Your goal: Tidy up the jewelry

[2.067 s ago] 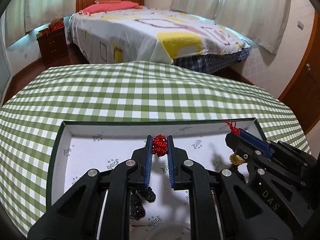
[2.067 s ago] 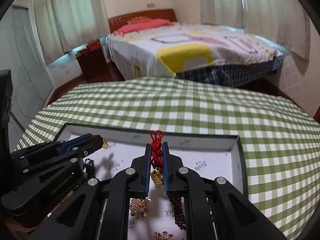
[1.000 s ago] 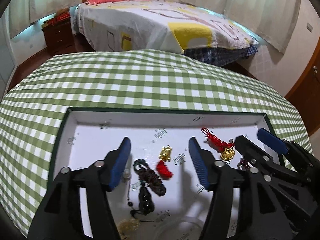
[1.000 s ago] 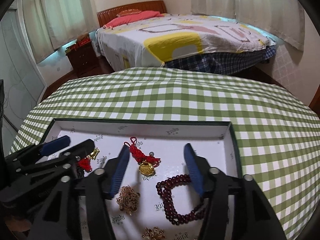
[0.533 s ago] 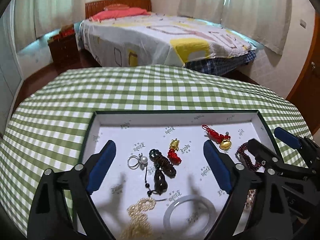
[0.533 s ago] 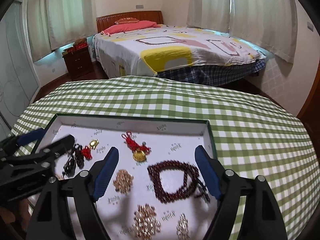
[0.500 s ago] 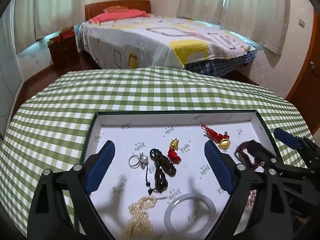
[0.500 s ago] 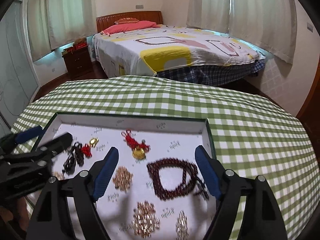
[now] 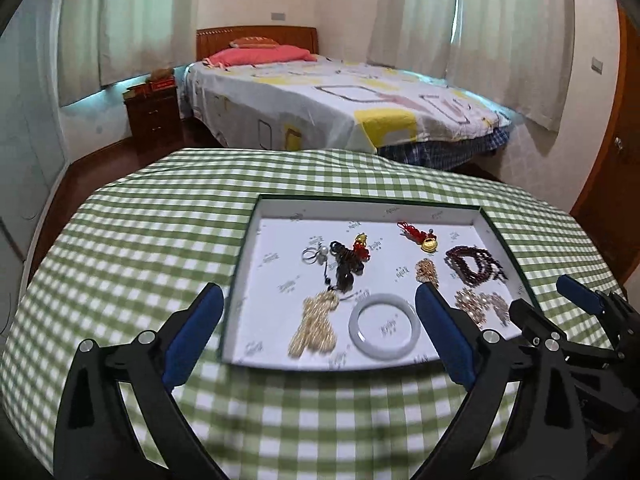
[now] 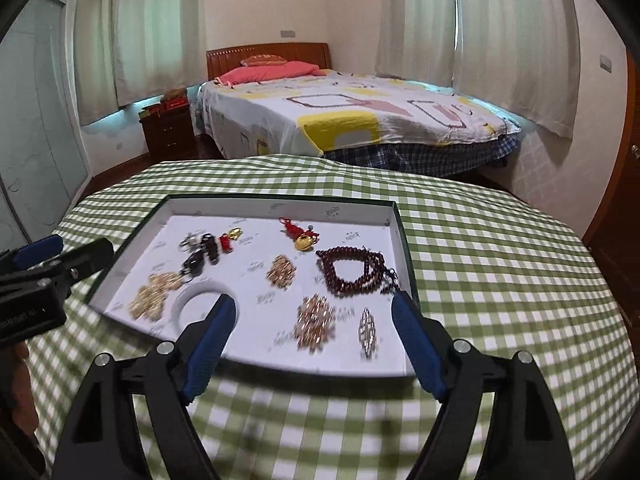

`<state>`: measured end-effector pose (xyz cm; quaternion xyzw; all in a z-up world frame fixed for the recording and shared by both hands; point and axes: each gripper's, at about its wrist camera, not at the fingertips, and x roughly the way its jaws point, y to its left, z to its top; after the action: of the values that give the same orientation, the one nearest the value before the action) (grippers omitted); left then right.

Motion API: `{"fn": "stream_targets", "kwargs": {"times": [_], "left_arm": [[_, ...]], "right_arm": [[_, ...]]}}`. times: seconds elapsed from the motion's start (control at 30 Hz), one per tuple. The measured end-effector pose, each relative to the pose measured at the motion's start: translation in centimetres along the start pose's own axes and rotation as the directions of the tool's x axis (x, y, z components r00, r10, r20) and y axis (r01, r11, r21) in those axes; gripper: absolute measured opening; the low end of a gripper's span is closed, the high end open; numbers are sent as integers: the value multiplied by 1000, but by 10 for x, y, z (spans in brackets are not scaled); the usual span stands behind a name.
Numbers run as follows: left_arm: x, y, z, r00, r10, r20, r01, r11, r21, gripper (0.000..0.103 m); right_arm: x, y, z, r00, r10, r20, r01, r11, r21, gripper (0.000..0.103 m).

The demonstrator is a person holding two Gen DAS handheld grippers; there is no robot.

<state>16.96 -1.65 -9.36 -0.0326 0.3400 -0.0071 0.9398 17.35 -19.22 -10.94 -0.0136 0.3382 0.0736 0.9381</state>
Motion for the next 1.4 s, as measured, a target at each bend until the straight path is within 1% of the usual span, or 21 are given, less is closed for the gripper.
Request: {"fn": "stream_targets", "kwargs": {"times": [0.2, 0.5, 0.73, 0.93, 1.03, 1.23, 1.4], "left_arm": [[-49, 12, -6, 1000, 3, 28, -1, 999, -48, 98], [-117, 14, -12, 993, 44, 112, -41, 999, -29, 98], [-161, 23, -14, 985, 60, 159, -53, 997, -50, 99], [-187, 24, -14, 979, 52, 197, -41, 997, -60, 99], [-194, 24, -14, 977, 45, 210, -33, 998, -58, 99], [-201, 22, -14, 973, 40, 228, -29, 998, -52, 99], [-205, 24, -14, 970, 46, 238, -32, 997, -65, 99]], "right_arm": [[-41, 7, -3, 998, 15, 53, -14, 1000, -12, 79], [-107, 14, 0, 987, 20, 158, -16, 999, -29, 80], [-146, 14, 0, 977, 24, 211, -17, 999, -34, 81], [-169, 17, 0, 969, 24, 245, -13, 999, -49, 81], [-177, 20, -2, 965, 18, 263, -4, 999, -53, 82], [-184, 18, -4, 959, 9, 283, 5, 999, -49, 82], [-185, 17, -4, 956, 2, 294, 12, 999, -45, 82]]}}
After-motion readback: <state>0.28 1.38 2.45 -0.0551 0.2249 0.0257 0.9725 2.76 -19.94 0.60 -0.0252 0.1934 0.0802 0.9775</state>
